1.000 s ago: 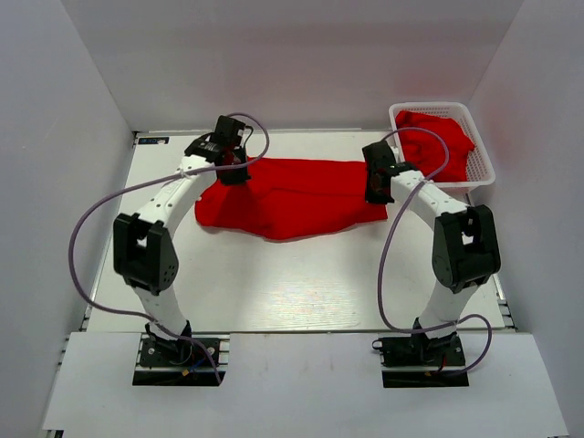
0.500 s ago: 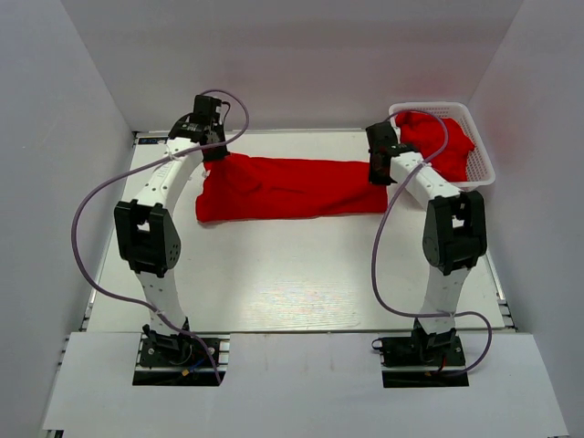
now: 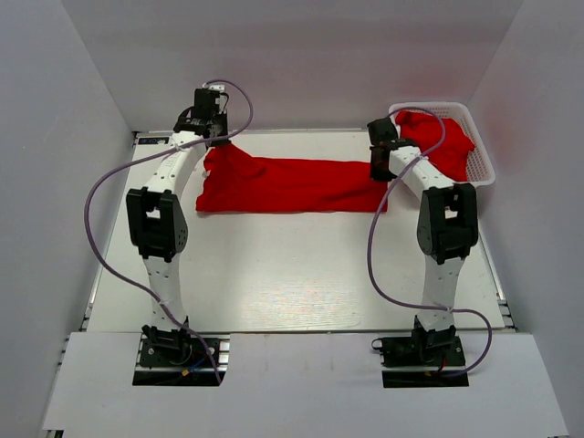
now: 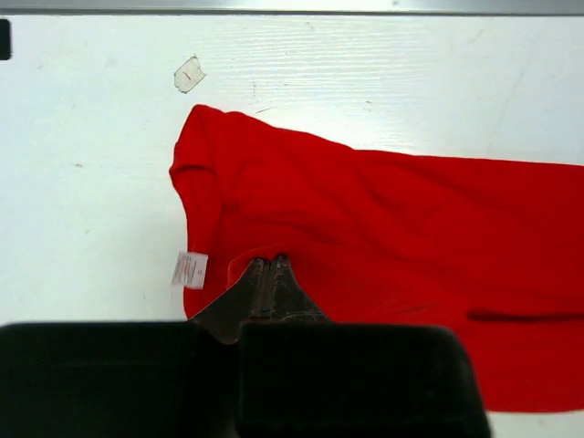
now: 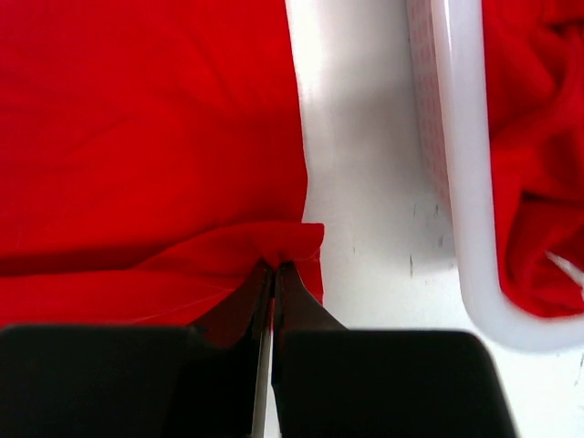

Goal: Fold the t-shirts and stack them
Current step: Fold the other side of the tshirt into a rectangle

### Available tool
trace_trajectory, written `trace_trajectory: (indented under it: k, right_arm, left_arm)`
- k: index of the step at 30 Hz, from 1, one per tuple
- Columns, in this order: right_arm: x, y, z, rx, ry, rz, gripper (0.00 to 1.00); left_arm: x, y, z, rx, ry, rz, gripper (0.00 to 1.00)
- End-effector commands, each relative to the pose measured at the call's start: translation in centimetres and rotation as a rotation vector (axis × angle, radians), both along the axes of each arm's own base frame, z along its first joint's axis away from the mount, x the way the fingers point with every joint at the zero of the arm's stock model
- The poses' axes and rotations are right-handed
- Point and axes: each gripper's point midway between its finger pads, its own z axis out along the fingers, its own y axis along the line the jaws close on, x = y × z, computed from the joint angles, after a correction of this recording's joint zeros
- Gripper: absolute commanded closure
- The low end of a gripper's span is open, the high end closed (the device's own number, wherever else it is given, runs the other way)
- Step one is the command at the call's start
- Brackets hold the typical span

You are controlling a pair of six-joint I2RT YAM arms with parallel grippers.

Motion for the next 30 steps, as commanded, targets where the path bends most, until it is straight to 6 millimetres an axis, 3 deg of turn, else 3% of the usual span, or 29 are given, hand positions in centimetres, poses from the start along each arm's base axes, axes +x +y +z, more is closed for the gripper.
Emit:
trace_trajectory:
  k: [1,3,5,6,7,8,10,13,14,15,18,19,20,24,27,30]
  right_arm:
    - [1.7,-0.6,0.4,-0.015,-0.020,-0.006,1.00]
    - [2.5,-0.5,0.0,-0.011,-0.026,-0.004,1.00]
    - [3.2,-0.4,-0.3,-0.001,-0.029,0.002,1.00]
    - [3.6,-0.3,-0.2,0.000,-0.035,0.007,1.00]
    - [3.9,-0.1,-1.0,0.007,-0.021,0.025,0.83]
    - [4.5,0.0,-0.3,0.010,-0.039,0.025,0.73]
    - [4.6,0.3,-0.7,0.014,-0.026,0.045,0.53]
    - [4.9,0.7,0.1,0.030,-0.040,0.079,0.40]
    - [4.9,1.1,0.4,0.038,-0.048,0.086,0.37]
    - [4.9,1.4,0.7,0.046,-0.052,0.104,0.28]
    - [4.8,2.2,1.8,0.072,-0.064,0.141,0.10]
    - [4.7,2.5,1.9,0.081,-0.066,0.152,0.10]
    - [4.6,3.1,2.6,0.106,-0.074,0.179,0.10]
    - [4.0,4.2,3.9,0.145,-0.082,0.224,0.10]
    - [2.8,5.6,4.4,0.186,-0.075,0.282,0.10]
    - [1.0,6.4,3.6,0.206,-0.032,0.296,0.10]
  left_arm:
    - [1.9,0.5,-0.6,0.008,-0.024,-0.036,1.00]
    - [2.8,0.0,-1.8,0.002,-0.031,-0.060,1.00]
    - [4.0,-0.1,-4.5,-0.008,0.009,-0.070,1.00]
    - [4.9,-0.2,-3.9,-0.011,-0.015,-0.070,1.00]
    - [5.0,0.1,-4.9,0.003,0.012,-0.057,1.00]
    - [5.5,0.2,-6.7,0.013,0.034,-0.048,0.94]
    - [6.2,0.5,-6.4,0.028,0.027,-0.029,0.73]
    - [6.4,2.2,-5.6,0.066,0.009,0.029,0.32]
    - [6.4,2.2,-5.1,0.064,-0.004,0.030,0.07]
    - [6.1,2.4,-5.2,0.064,-0.003,0.044,0.00]
    - [5.9,3.9,-3.0,0.092,-0.035,0.095,0.00]
    - [5.7,3.9,-3.1,0.093,-0.026,0.094,0.00]
    - [5.6,3.9,-1.5,0.089,-0.048,0.095,0.00]
    - [4.2,3.3,-0.2,0.059,-0.040,0.055,0.00]
    - [2.5,2.5,-1.2,0.024,0.006,0.017,0.00]
    - [0.5,1.5,-2.4,-0.008,0.054,-0.002,0.00]
